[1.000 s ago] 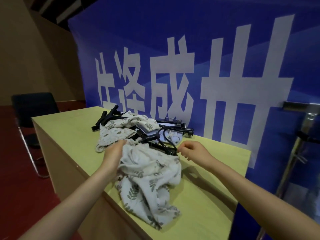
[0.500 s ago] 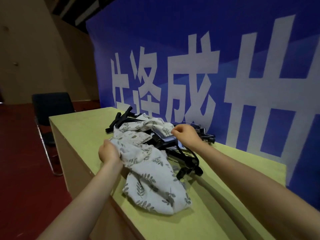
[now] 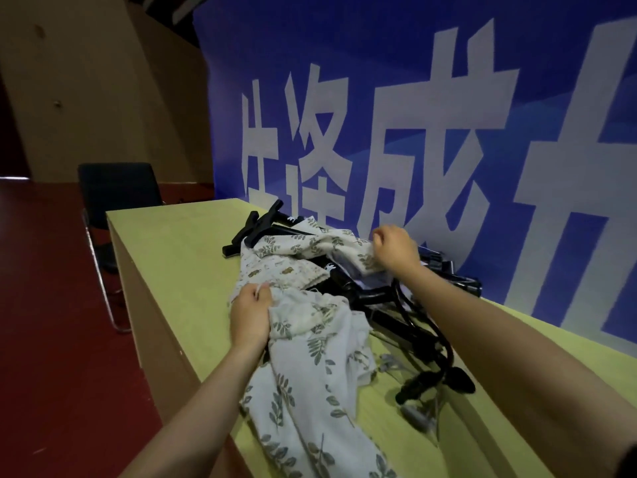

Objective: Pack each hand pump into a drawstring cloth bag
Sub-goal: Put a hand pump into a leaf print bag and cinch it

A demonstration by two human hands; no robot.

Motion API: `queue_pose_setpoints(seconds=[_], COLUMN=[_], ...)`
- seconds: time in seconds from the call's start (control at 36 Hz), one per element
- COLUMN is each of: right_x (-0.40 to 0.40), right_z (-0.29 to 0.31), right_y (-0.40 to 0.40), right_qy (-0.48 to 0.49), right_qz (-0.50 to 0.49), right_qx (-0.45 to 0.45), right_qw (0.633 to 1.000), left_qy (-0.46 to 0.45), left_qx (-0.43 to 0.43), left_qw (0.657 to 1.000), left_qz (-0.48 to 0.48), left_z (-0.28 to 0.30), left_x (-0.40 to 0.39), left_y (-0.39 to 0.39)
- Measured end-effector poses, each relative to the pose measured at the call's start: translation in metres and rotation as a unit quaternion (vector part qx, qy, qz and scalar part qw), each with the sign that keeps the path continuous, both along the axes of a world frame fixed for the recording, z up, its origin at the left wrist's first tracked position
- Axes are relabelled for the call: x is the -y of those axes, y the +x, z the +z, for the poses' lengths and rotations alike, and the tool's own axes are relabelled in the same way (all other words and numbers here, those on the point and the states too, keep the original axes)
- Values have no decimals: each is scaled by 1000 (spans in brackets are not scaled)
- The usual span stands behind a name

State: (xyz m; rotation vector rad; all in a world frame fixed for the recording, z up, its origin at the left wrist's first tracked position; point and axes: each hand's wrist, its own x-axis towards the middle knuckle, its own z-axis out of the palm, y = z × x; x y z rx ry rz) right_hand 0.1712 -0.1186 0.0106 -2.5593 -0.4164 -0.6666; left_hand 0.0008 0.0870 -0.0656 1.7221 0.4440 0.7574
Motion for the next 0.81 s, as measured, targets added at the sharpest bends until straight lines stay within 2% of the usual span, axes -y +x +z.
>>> queue_pose_setpoints(seconds=[0.08, 0.14, 0.22, 0.33, 0.42, 0.47, 0.56, 0.61, 0.64, 0.75, 0.81], right_x=[18, 27, 37, 49, 53, 56, 61, 64, 64, 56, 52], right_z=[-5, -10, -12, -9, -12, -17, -17, -14, -13, -9, -8], right_y=[23, 32, 45, 49, 45, 47, 51, 59, 62, 72, 77], right_qy=[-144, -189, -191, -188, -194, -160, -70, -102, -137, -230, -244], right_qz=[-33, -26, -5, 34, 26, 19, 27, 11, -2, -47, -51], right_qx=[-169, -215, -199, -100, -169, -186, -109, -65, -71, -189, -203], right_qw=[975, 958, 961, 976, 966, 969, 991, 993, 988, 954, 947], left_qy=[18, 21, 28, 28, 27, 22, 18, 16, 18, 27, 24], left_qx=[-1, -1, -3, -7, -5, -1, 1, 1, 1, -3, -6], left_qw=[1000, 1000, 1000, 1000, 1000, 1000, 1000, 1000, 1000, 1000, 1000], left_qz=[-5, -6, -4, -7, -7, -7, -9, -10, -9, -6, -5], left_z=[-1, -1, -3, -5, -5, -5, -5, -4, -3, -1, -1], left_x=[1, 1, 2, 1, 1, 1, 2, 3, 3, 3, 3], left_y=[6, 7, 7, 8, 7, 7, 7, 7, 8, 8, 8])
